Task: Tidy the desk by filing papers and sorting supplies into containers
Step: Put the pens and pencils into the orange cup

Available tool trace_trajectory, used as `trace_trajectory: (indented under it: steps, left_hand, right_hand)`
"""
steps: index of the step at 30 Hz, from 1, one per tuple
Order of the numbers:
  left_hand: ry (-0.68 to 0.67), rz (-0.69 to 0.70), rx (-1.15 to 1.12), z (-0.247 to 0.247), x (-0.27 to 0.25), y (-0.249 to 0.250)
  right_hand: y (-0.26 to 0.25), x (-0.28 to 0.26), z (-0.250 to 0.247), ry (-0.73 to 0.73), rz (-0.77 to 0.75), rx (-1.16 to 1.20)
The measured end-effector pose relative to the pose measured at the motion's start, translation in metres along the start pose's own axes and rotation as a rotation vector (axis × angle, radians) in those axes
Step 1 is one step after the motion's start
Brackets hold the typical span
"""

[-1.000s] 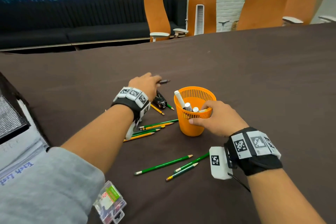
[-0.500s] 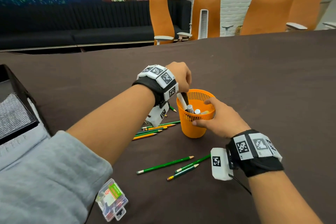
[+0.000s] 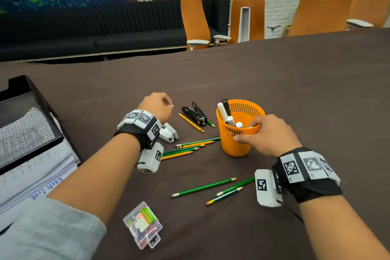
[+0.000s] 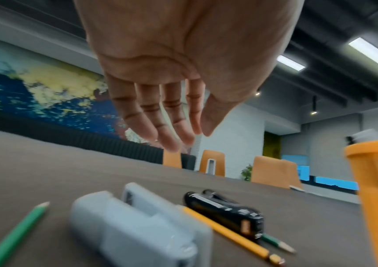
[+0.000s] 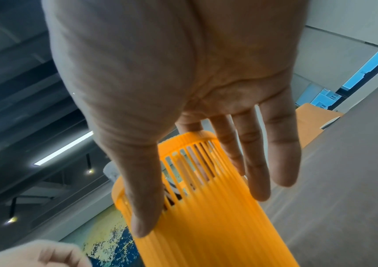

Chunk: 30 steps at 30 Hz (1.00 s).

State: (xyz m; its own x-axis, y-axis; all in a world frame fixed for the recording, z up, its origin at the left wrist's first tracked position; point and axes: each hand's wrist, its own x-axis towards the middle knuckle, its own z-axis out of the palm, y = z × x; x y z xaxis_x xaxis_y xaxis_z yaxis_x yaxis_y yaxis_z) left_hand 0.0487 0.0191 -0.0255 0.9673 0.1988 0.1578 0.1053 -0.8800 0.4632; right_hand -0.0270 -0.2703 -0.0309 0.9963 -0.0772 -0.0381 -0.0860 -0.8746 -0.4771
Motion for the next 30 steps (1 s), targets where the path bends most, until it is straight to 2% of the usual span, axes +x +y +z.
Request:
trace_trajectory:
  steps: [5, 8, 12, 18, 21, 26, 30]
  left_hand:
    - [-0.079, -0.204, 0.083, 0.0, -0.002, -0.053]
    - [-0.098, -0.25, 0.111, -0.001, -0.007, -0.068]
    - [-0.165, -0.089, 0.143, 0.004, -0.013, -0.057]
    - [-0.284, 0.167, 0.105, 0.026, -0.025, -0.006]
    - [-0.362, 0.277, 0.172, 0.043, -0.033, 0.012]
    - [-0.404, 0.297, 0.471, 0.065, -0.04, 0.013]
    - [-0.389, 0.227, 0.472, 0.069, -0.039, 0.014]
  right_hand:
    - [-0.002, 0.0, -0.001, 0.013, 0.027, -0.026]
    - [-0.004, 0.001, -0.001, 0.006, 0.013, -0.019]
    - [-0.004, 0.002, 0.002, 0.011, 0.009, -0.021]
    - [-0.003, 0.002, 0.004, 0.021, 0.008, -0.021]
    - [-0.002, 0.002, 0.004, 0.024, 0.002, -0.015]
    - [-0.003, 0.002, 0.003, 0.021, -0.011, -0.02]
    - [-0.003, 0.001, 0.003, 0.018, -0.009, -0.021]
